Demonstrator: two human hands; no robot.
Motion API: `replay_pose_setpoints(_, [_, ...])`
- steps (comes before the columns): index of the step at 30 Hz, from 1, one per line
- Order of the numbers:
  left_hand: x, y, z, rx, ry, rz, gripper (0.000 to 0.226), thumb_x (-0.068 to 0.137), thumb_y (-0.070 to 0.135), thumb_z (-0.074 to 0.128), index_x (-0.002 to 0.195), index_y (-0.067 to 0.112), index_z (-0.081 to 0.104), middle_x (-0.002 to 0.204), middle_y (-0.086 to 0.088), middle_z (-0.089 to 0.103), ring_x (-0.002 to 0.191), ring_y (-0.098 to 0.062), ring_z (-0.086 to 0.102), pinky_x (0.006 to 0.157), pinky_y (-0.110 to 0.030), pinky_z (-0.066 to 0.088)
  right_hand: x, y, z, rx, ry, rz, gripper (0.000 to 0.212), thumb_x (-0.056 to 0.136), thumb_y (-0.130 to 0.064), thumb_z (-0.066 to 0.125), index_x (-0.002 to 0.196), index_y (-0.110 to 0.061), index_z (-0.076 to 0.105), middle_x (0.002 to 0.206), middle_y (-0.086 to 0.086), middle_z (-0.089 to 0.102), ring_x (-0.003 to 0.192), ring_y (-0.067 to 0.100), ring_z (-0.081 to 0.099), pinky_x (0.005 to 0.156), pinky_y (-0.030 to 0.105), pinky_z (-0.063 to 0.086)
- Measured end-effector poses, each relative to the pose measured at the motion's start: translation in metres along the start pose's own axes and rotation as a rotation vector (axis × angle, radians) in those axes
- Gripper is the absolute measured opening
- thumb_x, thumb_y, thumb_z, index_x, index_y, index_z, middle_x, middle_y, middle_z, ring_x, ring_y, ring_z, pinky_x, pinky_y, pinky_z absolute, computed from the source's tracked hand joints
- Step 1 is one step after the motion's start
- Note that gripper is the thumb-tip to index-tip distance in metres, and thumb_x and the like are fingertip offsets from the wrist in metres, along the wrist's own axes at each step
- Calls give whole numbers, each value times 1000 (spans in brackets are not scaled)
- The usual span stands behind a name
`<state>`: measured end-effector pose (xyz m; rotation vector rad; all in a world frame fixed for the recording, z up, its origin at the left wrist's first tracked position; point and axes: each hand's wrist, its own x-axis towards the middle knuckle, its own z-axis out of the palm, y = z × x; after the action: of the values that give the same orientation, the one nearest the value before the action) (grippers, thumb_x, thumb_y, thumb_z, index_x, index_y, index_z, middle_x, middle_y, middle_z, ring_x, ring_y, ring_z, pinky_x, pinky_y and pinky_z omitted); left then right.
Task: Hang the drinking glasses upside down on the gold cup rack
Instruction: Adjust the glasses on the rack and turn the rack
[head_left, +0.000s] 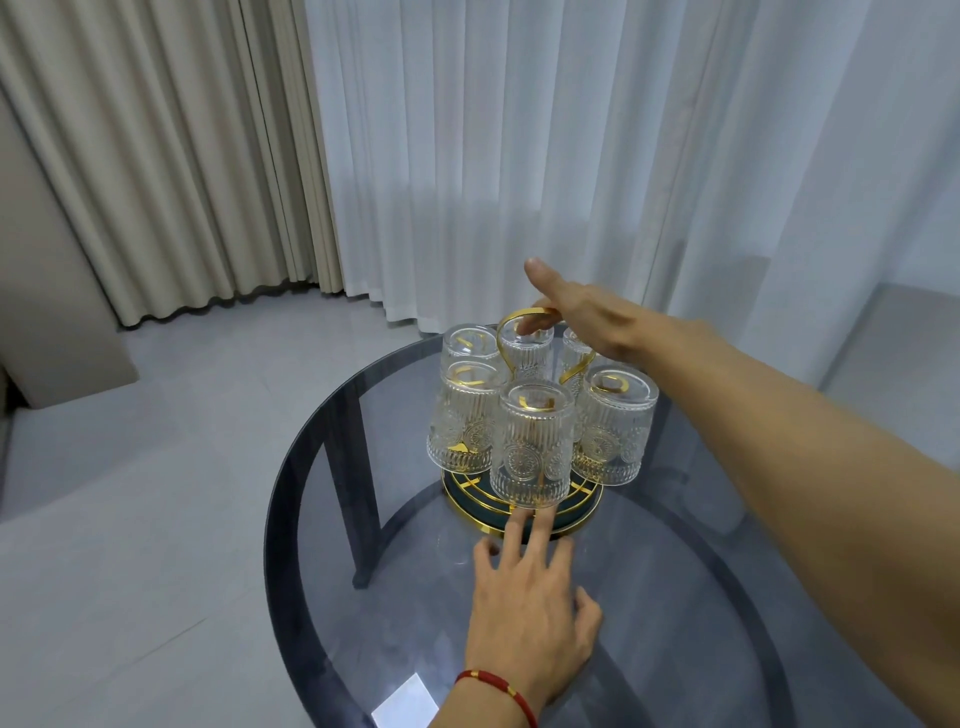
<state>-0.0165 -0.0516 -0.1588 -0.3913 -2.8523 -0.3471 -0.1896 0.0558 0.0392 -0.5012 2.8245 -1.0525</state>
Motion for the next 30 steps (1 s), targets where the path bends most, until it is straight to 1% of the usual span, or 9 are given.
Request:
replay_pose_setpoints(2, [0, 0, 0, 7, -27, -5, 51, 86, 46, 37, 128, 25, 55, 163, 1, 27, 147, -26, 21, 109, -52, 28, 2, -1, -3, 10, -3, 59, 105, 74, -95, 9, 104, -26, 82, 128, -4, 66, 122, 23, 54, 112, 48, 26])
replay_pose_setpoints(3, [0, 0, 0, 8, -25, -5, 51, 86, 46, 37, 128, 24, 56, 163, 1, 28, 147, -27, 21, 109, -52, 29, 4, -2, -4, 10, -5, 89, 107, 72, -97, 8, 103, -26, 82, 130, -3, 63, 124, 24, 51, 111, 49, 23])
replay_pose_setpoints(6, [1, 0, -1, -2, -31, -10, 50, 86, 45, 39, 127, 24, 57, 163, 0, 29, 148, -28, 23, 109, -53, 30, 11, -3, -6, 8, -27, 163, 115, 64, -102, 6, 107, -27, 82, 146, 4, 57, 139, 27, 44, 121, 57, 16])
replay_pose_setpoints(9, [1, 0, 0, 2, -36, -15, 50, 86, 45, 38, 126, 23, 57, 163, -1, 30, 148, -28, 23, 109, -54, 31, 17, -2, -4, 0, -37, 184, 119, 64, -103, 5, 116, -26, 79, 157, 6, 49, 147, 28, 38, 123, 59, 12])
replay_pose_setpoints(14, [2, 0, 1, 4, -57, -18, 50, 88, 46, 37, 130, 24, 54, 165, 0, 24, 149, -27, 18, 111, -55, 27, 26, 0, -4, 8, -57, 178, 117, 74, -95, 0, 120, -20, 77, 151, 14, 53, 147, 33, 37, 123, 60, 13])
replay_pose_setpoints(17, [1, 1, 0, 6, -46, -15, 49, 87, 45, 38, 128, 24, 55, 164, 0, 26, 148, -28, 20, 110, -55, 29, 27, 1, -5, -4, -63, 179, 117, 76, -94, -1, 123, -21, 76, 152, 13, 53, 147, 32, 37, 123, 60, 12])
replay_pose_setpoints(21, [0, 1, 0, -5, -9, -8, 46, 85, 43, 42, 122, 23, 60, 161, -1, 34, 146, -29, 28, 106, -54, 34, 27, -2, -5, -37, -81, 193, 123, 65, -100, -1, 127, -24, 74, 157, 10, 49, 151, 30, 33, 124, 61, 11])
replay_pose_setpoints(26, [0, 1, 1, 8, 19, -7, 43, 81, 43, 49, 115, 24, 65, 155, -2, 44, 141, -29, 38, 101, -54, 41, 23, -3, -3, -46, -74, 165, 124, 69, -99, -2, 135, -22, 69, 163, 6, 43, 151, 30, 33, 124, 61, 10])
replay_pose_setpoints(30, [0, 1, 2, 8, 37, 0, 43, 81, 44, 48, 115, 24, 65, 155, -2, 45, 140, -29, 39, 100, -54, 41, 19, -3, -2, -44, -46, 132, 119, 75, -95, -1, 141, -21, 64, 164, 3, 41, 153, 29, 31, 123, 59, 10])
